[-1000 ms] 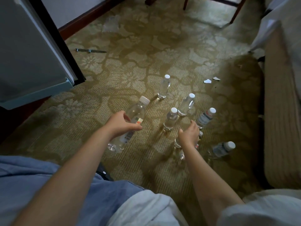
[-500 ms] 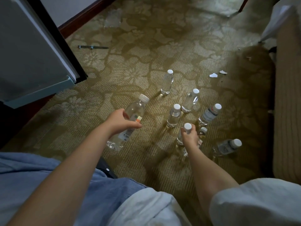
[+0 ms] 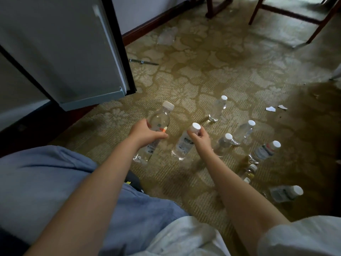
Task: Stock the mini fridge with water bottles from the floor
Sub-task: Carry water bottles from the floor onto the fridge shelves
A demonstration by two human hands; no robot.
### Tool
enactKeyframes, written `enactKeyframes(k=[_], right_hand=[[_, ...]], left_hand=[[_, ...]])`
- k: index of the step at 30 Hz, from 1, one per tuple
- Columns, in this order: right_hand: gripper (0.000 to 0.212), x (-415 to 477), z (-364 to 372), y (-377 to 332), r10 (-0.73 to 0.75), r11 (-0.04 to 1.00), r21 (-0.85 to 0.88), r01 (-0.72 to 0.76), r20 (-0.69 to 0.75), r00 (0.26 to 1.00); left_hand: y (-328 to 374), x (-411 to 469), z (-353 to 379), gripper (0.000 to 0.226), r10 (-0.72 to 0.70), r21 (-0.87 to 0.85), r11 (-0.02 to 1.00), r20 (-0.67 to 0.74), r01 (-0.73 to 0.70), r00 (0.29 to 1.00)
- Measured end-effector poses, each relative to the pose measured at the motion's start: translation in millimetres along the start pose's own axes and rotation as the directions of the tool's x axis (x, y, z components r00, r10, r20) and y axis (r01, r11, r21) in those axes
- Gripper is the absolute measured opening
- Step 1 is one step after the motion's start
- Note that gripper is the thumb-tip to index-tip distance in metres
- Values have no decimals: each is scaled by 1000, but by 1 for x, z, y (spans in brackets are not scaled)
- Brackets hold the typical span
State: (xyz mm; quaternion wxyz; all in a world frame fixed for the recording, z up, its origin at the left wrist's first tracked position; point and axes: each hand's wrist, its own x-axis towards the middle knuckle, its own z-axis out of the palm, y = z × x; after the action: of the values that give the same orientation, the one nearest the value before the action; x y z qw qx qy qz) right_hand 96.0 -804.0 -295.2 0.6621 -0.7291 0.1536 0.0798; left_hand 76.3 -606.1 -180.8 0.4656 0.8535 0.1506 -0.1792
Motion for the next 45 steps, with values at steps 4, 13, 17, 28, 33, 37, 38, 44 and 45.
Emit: enactKeyframes(k=[4, 13, 17, 28, 33, 37, 38, 44, 45], right_hand=[[25, -1, 44, -48, -114, 993, 38, 110, 106, 988], [10, -17, 155, -156, -290, 947, 214, 240, 247, 925], [21, -33, 202, -199, -341, 923, 287, 254, 311, 887], [15, -88, 344, -273, -408, 908, 321, 268, 536, 739], [13, -105, 396, -276, -411, 912, 280, 300, 619, 670], [7, -108, 429, -273, -411, 910, 266, 318, 677, 610], [9, -107, 436, -272, -405, 912, 259, 318, 690, 600], [10, -85, 478, -263, -385, 912, 207, 353, 727, 568], [10, -79, 486, -263, -387, 909, 195, 369, 727, 567]], left_hand=[[-4, -8, -33, 63, -20, -71, 997, -132, 10, 991], [-7, -26, -152, 53, -31, -234, 968, -476, -92, 879], [-17, -38, -207, 66, -75, -326, 933, -593, -153, 802], [-85, -87, -316, 70, -210, -361, 905, -840, -224, 501], [-124, -95, -339, 66, -249, -375, 889, -877, -263, 410], [-147, -93, -355, 45, -281, -389, 878, -891, -280, 357], [-153, -90, -359, 42, -287, -395, 875, -889, -281, 356], [-183, -60, -387, 52, -348, -444, 856, -874, -266, 339], [-190, -53, -391, 54, -368, -466, 840, -865, -277, 341]])
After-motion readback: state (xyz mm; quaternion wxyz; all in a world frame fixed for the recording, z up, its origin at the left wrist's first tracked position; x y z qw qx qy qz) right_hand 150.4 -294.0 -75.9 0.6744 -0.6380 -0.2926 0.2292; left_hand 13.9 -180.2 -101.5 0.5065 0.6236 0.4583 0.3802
